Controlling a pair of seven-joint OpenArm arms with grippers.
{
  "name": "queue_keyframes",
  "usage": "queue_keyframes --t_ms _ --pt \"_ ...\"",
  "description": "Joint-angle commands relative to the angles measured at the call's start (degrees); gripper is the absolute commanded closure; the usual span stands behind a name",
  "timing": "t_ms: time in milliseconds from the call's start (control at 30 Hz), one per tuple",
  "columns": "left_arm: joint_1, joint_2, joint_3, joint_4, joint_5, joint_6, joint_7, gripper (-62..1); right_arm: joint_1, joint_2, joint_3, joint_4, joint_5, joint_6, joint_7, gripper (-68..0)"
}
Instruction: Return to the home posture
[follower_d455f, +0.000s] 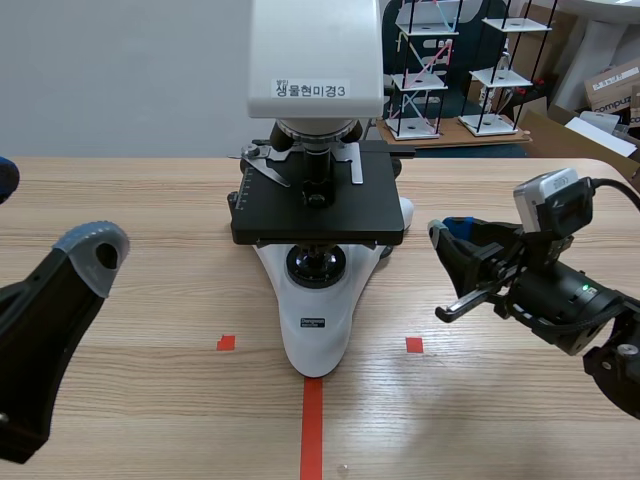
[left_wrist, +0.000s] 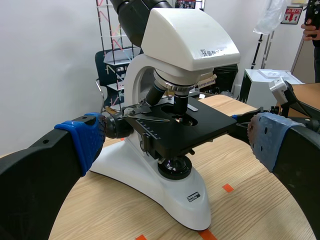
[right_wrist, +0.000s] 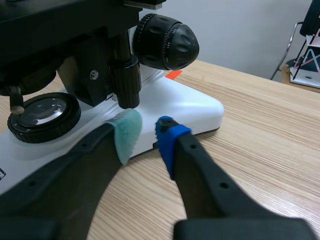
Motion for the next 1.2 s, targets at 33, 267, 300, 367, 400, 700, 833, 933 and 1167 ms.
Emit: queue_keyframes --t_ms 33,267,300,367,400,700,833,933,1167 --pt "0.2 0.3 -0.2 0.3 -0.3 0.0 -0.7 -59.6 -1.3 2.1 0.3 1.8 1.2 0.0 0.7 -28.2" --pt "0.2 0.3 -0.2 0.3 -0.3 0.0 -0.6 -59.6 -11.0 8.8 0.3 10.0 2.7 -3.1 0.7 -55.1" --pt "0.2 0.3 -0.2 0.3 -0.3 0.0 -0.6 -59.6 -12.7 10.0 0.6 11.6 2.7 -4.0 0.6 -57.2" --pt "0.2 0.3 -0.2 0.3 -0.3 0.0 -0.6 -59.6 -16.6 11.9 2.1 14.9 2.8 -5.2 -0.2 -60.0" --pt "0.2 0.3 -0.2 0.3 -0.3 0.0 -0.6 -59.6 -18.6 12.7 3.3 16.6 2.8 -5.5 -0.5 -61.1" --pt "0.2 0.3 -0.2 0.3 -0.3 0.0 -0.5 -59.6 -37.4 14.6 18.1 34.0 3.4 -5.4 -5.6 -62.4" --pt "0.2 0.3 -0.2 0.3 -0.3 0.0 -0.5 -59.6 -44.0 14.6 22.8 41.0 3.5 -5.4 -6.5 -62.4" --pt "0.2 0.3 -0.2 0.3 -0.3 0.0 -0.5 -59.6 -47.9 14.6 25.5 45.4 3.7 -5.4 -6.5 -62.4" --pt "0.2 0.3 -0.2 0.3 -0.3 0.0 -0.5 -59.6 -53.8 14.6 30.1 52.7 4.7 -5.4 -7.6 -62.4"
